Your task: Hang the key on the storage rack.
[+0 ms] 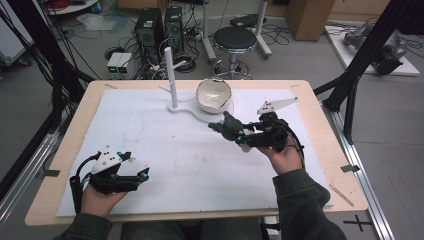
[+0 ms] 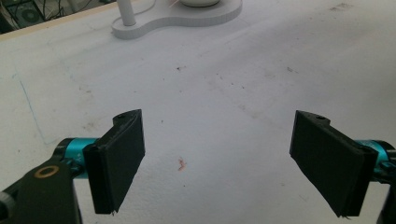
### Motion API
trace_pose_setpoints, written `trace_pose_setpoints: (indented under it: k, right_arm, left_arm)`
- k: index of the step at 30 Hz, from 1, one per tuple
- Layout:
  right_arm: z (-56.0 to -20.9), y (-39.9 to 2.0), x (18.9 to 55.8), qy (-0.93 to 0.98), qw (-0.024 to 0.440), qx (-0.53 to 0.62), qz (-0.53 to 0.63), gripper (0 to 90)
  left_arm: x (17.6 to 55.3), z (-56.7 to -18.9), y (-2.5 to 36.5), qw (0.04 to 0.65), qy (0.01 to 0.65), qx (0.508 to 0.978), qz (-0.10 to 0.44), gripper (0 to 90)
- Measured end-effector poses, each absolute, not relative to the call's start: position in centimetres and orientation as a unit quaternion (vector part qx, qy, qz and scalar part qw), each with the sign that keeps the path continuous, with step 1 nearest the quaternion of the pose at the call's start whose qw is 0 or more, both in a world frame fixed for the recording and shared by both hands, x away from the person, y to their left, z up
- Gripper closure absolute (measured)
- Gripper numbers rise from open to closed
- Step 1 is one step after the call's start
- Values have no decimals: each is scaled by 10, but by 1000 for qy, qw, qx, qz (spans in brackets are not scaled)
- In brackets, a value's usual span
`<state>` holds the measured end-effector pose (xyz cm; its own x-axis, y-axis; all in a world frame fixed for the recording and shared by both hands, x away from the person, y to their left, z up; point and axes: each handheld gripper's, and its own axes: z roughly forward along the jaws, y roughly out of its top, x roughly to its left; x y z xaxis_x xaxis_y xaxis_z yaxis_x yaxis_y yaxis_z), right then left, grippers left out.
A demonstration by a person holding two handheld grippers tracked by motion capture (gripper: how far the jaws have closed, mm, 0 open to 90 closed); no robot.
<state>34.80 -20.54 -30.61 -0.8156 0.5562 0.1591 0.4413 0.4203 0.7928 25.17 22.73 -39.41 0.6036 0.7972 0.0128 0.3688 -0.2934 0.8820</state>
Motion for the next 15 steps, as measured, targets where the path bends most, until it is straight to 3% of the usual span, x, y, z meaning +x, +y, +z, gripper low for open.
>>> trace_pose_setpoints:
  k: [15]
  right_arm:
    - [-296, -175, 361, 851, 60, 275, 444, 515]
  left_arm:
    - [252, -394, 230, 459, 381, 768, 234, 184]
